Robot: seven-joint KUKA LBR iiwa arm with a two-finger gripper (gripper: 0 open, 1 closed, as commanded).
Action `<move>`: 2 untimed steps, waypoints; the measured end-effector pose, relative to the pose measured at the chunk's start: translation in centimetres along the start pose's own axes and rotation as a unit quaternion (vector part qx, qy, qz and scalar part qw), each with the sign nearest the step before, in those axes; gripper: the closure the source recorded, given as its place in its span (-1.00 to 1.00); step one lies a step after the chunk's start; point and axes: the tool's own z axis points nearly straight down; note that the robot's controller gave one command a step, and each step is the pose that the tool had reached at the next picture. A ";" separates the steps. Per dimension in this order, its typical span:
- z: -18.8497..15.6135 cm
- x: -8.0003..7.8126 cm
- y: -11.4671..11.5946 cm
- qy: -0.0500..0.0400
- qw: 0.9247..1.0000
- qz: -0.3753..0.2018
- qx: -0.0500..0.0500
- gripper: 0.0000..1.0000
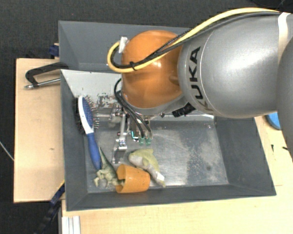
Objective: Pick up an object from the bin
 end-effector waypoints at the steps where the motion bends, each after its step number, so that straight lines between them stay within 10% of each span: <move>1: 11.3 0.6 -9.0 -0.007 0.994 -0.111 -0.001 -1.00; 2: 10.4 -3.5 -14.8 -0.009 0.995 -0.102 0.001 -1.00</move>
Offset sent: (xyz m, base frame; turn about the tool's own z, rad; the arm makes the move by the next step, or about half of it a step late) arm -0.0105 -0.1174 -0.1488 -0.2633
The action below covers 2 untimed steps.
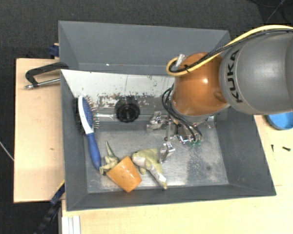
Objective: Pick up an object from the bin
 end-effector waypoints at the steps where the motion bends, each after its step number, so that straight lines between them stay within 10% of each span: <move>1: 1.3 0.6 7.3 0.005 0.996 0.091 -0.002 -1.00; 2: 4.3 -1.7 4.9 0.003 0.994 0.105 -0.003 -1.00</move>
Offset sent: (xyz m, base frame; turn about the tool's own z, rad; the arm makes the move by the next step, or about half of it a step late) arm -0.0204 0.0669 -0.0142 0.1869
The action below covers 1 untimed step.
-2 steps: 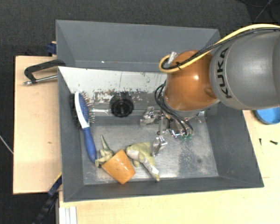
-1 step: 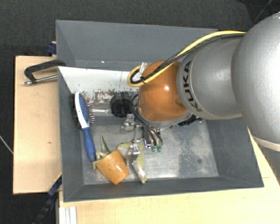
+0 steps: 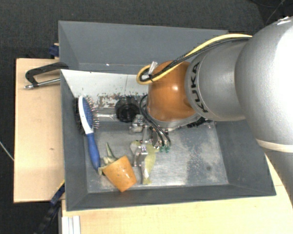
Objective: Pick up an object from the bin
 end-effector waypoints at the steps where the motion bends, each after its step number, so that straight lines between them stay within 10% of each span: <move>1: -0.2 -2.2 -3.2 -0.001 0.995 0.099 -0.002 -1.00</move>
Offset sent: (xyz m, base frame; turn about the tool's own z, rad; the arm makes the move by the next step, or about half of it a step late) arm 0.0205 -0.0370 -0.0017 0.2042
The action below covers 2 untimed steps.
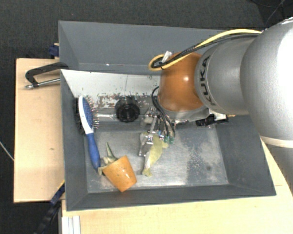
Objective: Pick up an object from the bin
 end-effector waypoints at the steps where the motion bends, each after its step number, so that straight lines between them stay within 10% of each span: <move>1: -0.3 -0.4 -0.2 -0.006 1.000 0.002 0.000 1.00; 2: -4.5 -0.7 0.0 -0.003 1.000 0.001 0.002 1.00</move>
Offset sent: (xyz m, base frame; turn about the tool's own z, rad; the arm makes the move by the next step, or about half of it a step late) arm 0.0000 0.0000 0.0000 0.0000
